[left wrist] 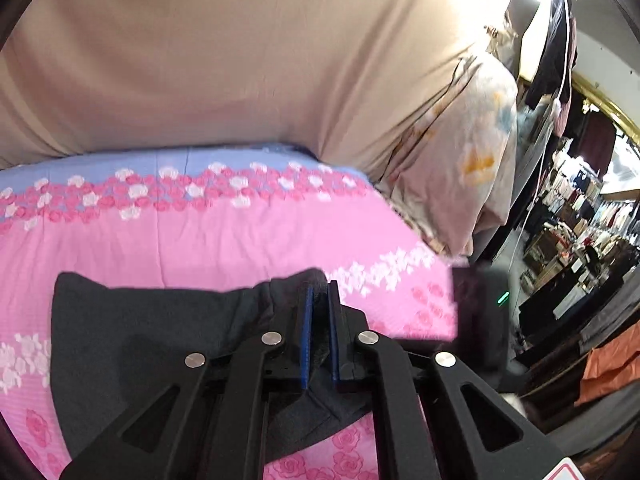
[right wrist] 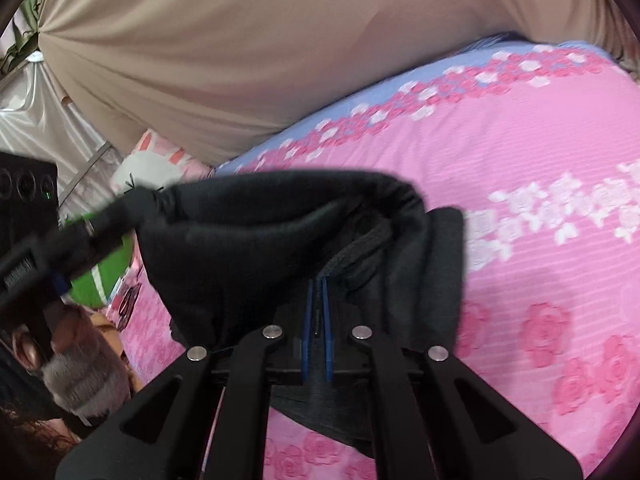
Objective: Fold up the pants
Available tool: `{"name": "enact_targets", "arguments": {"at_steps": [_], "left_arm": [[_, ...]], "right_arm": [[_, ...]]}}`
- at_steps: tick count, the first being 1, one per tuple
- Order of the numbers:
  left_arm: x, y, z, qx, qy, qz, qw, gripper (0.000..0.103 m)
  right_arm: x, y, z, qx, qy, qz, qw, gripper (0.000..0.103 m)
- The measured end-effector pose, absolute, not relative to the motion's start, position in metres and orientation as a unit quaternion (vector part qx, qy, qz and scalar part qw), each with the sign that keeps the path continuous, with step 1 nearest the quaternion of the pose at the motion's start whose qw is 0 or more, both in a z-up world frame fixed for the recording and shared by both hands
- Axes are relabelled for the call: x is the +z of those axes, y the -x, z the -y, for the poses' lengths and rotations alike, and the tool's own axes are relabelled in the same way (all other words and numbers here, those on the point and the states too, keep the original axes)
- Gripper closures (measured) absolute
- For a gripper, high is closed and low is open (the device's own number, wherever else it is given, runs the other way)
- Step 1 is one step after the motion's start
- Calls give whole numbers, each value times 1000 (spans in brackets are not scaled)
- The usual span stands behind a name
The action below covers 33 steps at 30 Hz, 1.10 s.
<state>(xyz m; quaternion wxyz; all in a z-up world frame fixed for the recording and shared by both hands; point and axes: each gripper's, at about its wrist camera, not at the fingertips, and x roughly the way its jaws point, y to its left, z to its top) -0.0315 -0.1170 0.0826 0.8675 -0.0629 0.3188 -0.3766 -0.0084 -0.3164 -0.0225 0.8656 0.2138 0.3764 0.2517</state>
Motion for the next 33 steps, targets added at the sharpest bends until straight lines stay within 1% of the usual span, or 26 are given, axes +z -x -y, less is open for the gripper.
{"name": "enact_targets", "arguments": {"at_steps": [4,7,8,9,11,13,14,15,17,20,21,23,24,25,28,29,30,32,33], "left_arm": [[92,41,123,-396,57,-307,864,103],[78,41,138,-404,44,-332,851,103],[71,40,141,-408,42,-343,845,103],[60,38,147,-411,40,-362,836,103],[39,39,158,-416,29,-386,823,103],[23,43,169,-411,9,-400,819,103],[14,44,175,-412,2,-408,814,103],[2,44,182,-419,0,-424,803,103],[-24,47,200,-435,-9,-459,775,103],[-26,59,204,-438,-28,-438,784,101],[-20,61,200,-442,-24,-434,785,95],[-6,65,183,-442,-14,-415,795,75],[7,70,166,-421,-17,-391,818,53],[13,72,157,-408,-19,-377,831,46],[32,75,113,-357,-19,-345,868,46],[36,74,101,-341,-16,-341,876,46],[38,72,87,-321,-12,-337,885,46],[42,65,58,-279,3,-333,900,46],[43,62,47,-265,12,-332,905,46]], "right_arm": [[-45,-8,292,276,-239,-406,838,99],[-54,-10,305,266,-276,-419,823,98],[-54,-4,314,275,-287,-422,815,94],[-52,5,321,277,-281,-422,816,82],[-45,31,340,271,-257,-413,831,64],[-40,56,362,248,-254,-398,846,64],[-37,69,379,219,-261,-390,856,61],[-36,76,390,197,-266,-384,862,59],[-32,86,408,163,-279,-368,872,59],[-26,79,406,163,-287,-359,873,58],[-22,73,399,170,-282,-358,874,57],[-19,59,384,183,-267,-358,876,48],[-18,50,375,189,-255,-361,877,48],[-19,39,364,195,-243,-367,876,48],[-30,10,344,199,-226,-390,870,48],[-34,4,339,196,-224,-398,868,52],[-38,0,339,193,-224,-400,868,74],[-29,4,333,197,-224,-378,876,86],[-20,11,334,194,-215,-361,886,88]]}}
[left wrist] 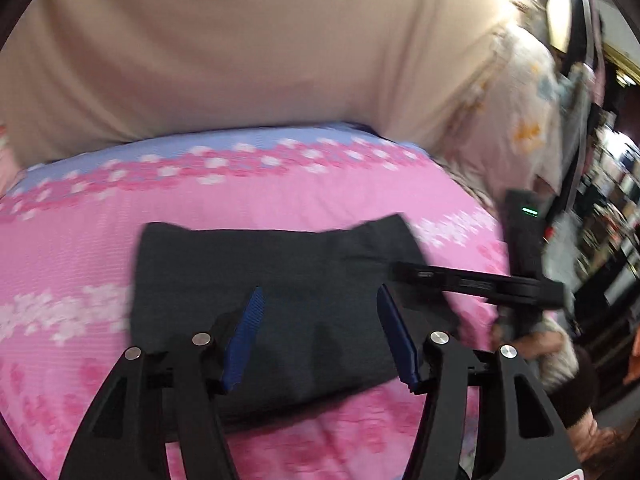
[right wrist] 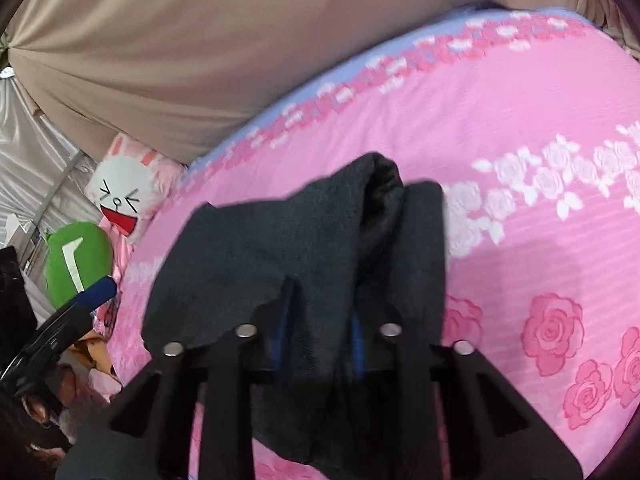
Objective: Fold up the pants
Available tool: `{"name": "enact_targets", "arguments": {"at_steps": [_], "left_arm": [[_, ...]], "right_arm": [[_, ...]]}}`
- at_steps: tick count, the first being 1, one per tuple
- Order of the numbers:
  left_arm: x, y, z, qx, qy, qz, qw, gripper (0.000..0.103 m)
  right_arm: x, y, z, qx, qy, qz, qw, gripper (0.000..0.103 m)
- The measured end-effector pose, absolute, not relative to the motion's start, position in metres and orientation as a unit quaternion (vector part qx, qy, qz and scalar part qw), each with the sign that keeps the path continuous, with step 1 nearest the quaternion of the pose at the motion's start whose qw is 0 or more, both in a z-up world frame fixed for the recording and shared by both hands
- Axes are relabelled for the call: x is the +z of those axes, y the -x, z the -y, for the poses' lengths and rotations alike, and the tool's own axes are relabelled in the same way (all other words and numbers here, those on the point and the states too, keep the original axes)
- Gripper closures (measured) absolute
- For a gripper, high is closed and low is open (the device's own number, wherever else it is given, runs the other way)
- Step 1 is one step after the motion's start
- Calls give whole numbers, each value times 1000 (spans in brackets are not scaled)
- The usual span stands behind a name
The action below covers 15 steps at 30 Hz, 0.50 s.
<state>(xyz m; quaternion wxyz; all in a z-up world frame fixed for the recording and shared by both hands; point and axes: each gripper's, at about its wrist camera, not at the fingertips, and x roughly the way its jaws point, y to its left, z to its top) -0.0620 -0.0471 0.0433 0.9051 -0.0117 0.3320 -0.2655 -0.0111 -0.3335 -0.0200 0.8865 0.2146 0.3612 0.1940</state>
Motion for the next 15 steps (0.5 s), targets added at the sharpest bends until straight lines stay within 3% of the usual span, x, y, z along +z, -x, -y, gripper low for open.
{"name": "enact_targets", "arguments": {"at_steps": [2,5,6,8,11,15], "left_arm": [[46,56,22,-239,33,-329,913,46],[39,36,-10,-201,62,-342,916,38],[35,32,-11,-198,66,-347,914,38],[20,17,-23,-196,84,-370,904,38],[-6,5,-36,-196,133,-409,882,38],[-33,-2,-46,-198,192,-445,852,30]], "right_arm": [[-5,27,341,184,-213,-336,899,90],[-26,23,356,134,-206,-369,896,88],[-38,18,360,123,-211,-387,889,75],[-35,22,370,115,-242,-383,884,65],[-18,38,376,95,-232,-358,899,34],[-39,38,377,127,-271,-401,866,32]]}}
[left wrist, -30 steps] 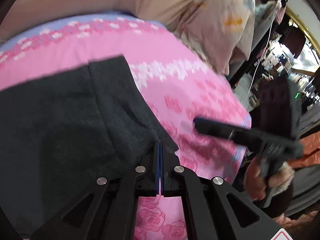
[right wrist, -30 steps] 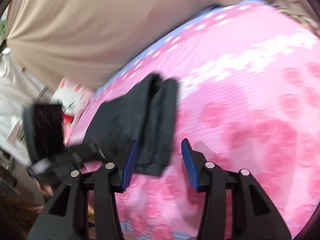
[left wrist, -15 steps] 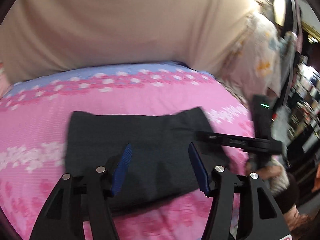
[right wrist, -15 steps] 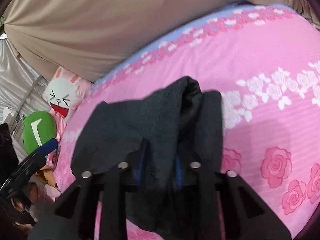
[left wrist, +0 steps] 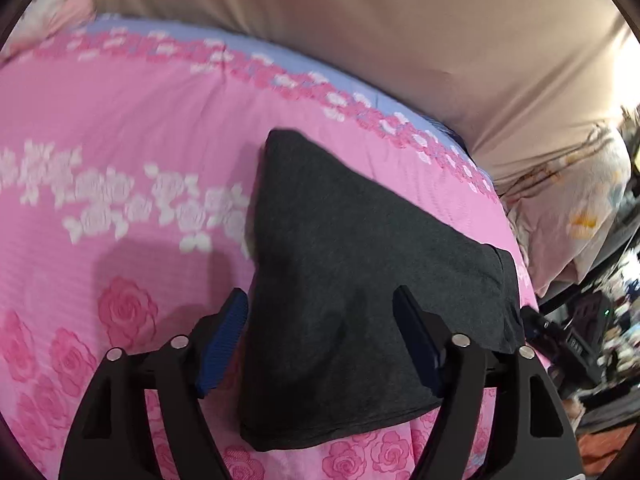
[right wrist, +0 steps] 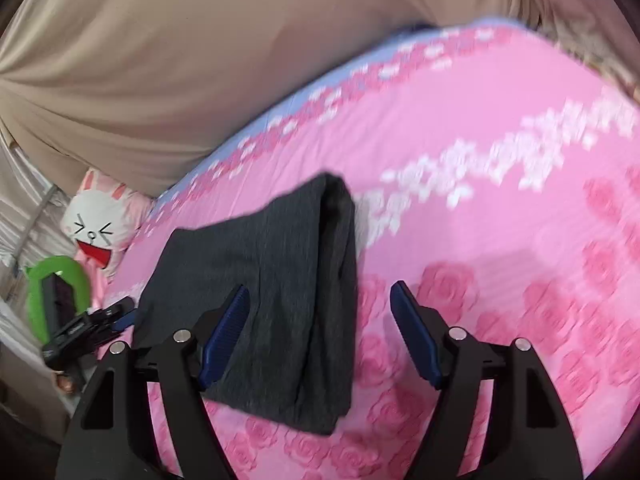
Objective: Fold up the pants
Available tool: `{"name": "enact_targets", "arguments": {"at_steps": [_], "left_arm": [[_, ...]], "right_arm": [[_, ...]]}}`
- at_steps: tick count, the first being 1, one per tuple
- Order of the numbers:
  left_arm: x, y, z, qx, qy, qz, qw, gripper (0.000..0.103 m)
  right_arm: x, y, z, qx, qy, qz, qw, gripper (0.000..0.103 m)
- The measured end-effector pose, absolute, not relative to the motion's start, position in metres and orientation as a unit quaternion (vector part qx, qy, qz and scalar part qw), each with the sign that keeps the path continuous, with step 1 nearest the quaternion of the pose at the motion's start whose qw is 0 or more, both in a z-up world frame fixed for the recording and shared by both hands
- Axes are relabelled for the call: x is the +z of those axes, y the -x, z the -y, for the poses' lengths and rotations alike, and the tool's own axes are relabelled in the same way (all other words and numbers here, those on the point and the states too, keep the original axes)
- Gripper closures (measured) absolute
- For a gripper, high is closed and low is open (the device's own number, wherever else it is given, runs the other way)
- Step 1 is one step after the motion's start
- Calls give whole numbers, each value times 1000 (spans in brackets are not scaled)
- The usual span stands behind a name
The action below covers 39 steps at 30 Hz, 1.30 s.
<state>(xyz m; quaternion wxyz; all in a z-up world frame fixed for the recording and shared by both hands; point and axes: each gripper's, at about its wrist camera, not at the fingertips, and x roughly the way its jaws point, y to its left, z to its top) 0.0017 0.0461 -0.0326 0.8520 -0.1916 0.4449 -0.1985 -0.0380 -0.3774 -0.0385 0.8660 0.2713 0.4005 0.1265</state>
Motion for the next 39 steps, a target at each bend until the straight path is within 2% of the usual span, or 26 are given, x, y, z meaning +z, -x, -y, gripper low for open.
{"name": "enact_targets", "arguments": {"at_steps": [2,3,4,5,6,7,8,10,13,16,18,19,20,21,22,23,24,28,30,31,32,33,34,36,39], "left_arm": [[-49,-3,-49,-220,225,-462,829,31],[-49,1,-49,-224,229,-447,835,31],[-49,1,-47,-230,223,-448,835,38],[-49,0,-44,-231,216,-449,836,51],[-52,-4,-42,-236,218,-461,827,76],[-54,-9,-44,-238,226,-467,821,82],[-54,-12,-45,-243,238,-469,815,84],[-44,-12,-57,-260,269,-462,804,88],[-10,12,-75,-267,261,-433,821,97],[-5,31,-81,-263,242,-447,820,96],[-24,39,-73,-243,206,-474,821,95],[-33,41,-69,-231,195,-482,823,92],[-40,44,-67,-218,188,-481,828,89],[-43,49,-67,-205,189,-472,836,83],[-44,51,-66,-208,194,-470,836,71],[-45,53,-66,-215,198,-471,832,65],[-46,55,-64,-223,200,-473,829,54],[-51,59,-57,-232,192,-473,828,40],[-52,54,-53,-242,198,-469,826,36],[-52,51,-51,-246,200,-468,825,37],[-52,48,-48,-247,199,-466,826,45],[-53,41,-44,-235,187,-476,826,73],[-52,39,-43,-234,187,-480,825,80],[-38,41,-45,-238,189,-471,829,83],[-9,67,-44,-248,160,-458,839,84]], "right_arm": [[-47,37,372,128,-270,-398,867,30],[-46,36,367,129,-263,-397,869,24],[-45,33,363,134,-260,-396,870,23],[-46,30,361,146,-269,-396,866,23],[-48,24,358,161,-281,-400,857,36],[-51,18,354,162,-282,-408,853,47],[-51,13,351,156,-273,-417,853,68],[-41,15,347,159,-268,-411,857,76],[-7,45,343,182,-272,-379,866,79],[-7,66,338,174,-242,-393,870,76],[-38,67,335,133,-219,-437,862,70],[-48,70,339,130,-236,-429,862,60],[-48,74,341,136,-252,-417,863,57],[-49,77,342,137,-259,-417,860,56],[-46,80,342,134,-260,-417,861,51],[-46,81,341,136,-257,-417,861,45],[-45,82,338,141,-251,-420,861,43],[-45,85,327,153,-234,-413,867,33],[-46,84,323,156,-235,-405,870,30],[-47,80,321,157,-234,-399,872,31],[-48,78,318,155,-230,-398,874,42],[-48,74,316,147,-221,-401,877,59],[-46,71,315,143,-215,-404,878,65],[-33,74,318,148,-225,-397,877,75],[-12,97,317,161,-219,-389,880,76]]}}
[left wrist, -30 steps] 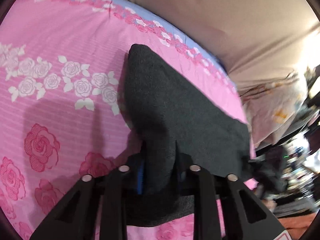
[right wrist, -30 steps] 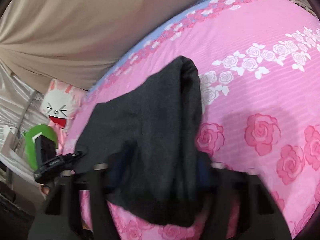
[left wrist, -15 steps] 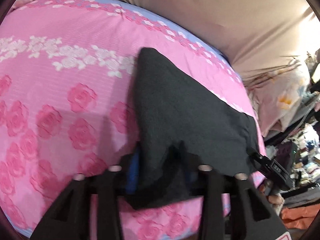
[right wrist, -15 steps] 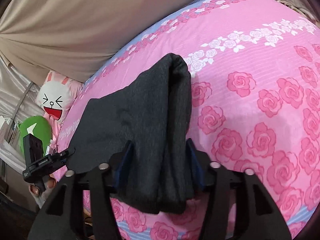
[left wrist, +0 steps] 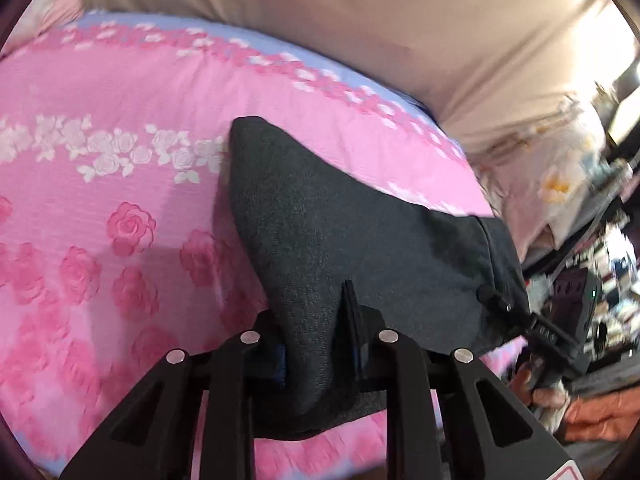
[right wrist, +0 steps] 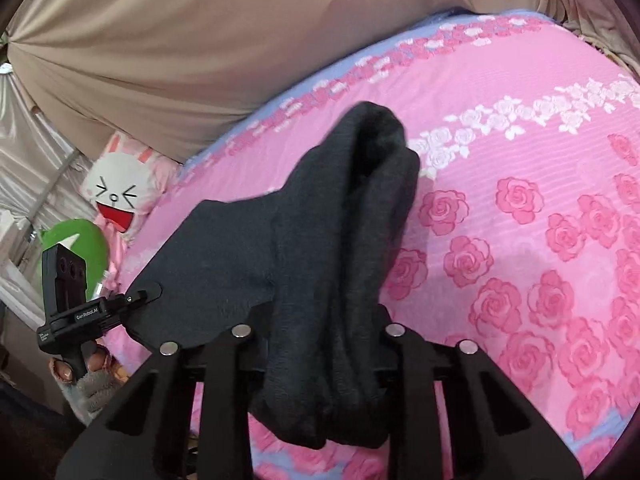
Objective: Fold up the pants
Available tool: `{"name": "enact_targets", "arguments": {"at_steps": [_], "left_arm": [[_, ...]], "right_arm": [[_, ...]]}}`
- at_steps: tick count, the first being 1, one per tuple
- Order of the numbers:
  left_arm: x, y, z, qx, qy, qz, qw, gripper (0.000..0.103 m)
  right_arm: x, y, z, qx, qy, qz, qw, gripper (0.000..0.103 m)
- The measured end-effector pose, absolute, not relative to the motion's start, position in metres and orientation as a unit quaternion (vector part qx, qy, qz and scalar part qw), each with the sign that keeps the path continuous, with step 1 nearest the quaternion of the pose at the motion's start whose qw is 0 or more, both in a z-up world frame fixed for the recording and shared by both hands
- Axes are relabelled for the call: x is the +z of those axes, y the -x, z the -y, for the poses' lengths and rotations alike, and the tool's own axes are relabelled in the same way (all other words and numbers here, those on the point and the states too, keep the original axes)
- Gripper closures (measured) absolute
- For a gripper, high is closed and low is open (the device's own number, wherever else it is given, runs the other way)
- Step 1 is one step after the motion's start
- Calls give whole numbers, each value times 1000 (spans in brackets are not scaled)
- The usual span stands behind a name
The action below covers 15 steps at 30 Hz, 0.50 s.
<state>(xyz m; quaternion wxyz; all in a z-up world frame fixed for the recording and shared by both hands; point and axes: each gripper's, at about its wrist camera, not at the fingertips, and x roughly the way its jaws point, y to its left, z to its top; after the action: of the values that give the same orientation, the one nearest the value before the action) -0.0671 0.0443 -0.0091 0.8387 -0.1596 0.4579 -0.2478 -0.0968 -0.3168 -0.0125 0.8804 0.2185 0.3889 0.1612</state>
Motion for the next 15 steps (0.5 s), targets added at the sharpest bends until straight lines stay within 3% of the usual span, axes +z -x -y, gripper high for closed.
{"name": "enact_targets", "arguments": {"at_steps": [4,5,8,10,12,13,15], "left_arm": [[-30,84,-46,-235,148,-498,821,82],[-42,83,-47,-228,152,-507,817,79],[-53,79,-54,-225,186,-503,813,71],[-51,77,-53,-237,195,-498,811,56],[-49,75,-47,-243,186,-489,817,50],[-47,75,-42,-237,174,-484,824,54],[-42,73,-29,-214,129,-476,843,84]], "right_arm": [[-33,109,316,144,-206,-427,869,74],[-47,108,320,139,-223,-432,863,67],[-51,109,326,149,-257,-423,856,61],[-52,107,325,156,-259,-421,855,54],[-52,104,323,157,-255,-412,860,51],[-52,104,321,154,-253,-408,864,54],[-50,103,313,141,-231,-403,875,70]]}}
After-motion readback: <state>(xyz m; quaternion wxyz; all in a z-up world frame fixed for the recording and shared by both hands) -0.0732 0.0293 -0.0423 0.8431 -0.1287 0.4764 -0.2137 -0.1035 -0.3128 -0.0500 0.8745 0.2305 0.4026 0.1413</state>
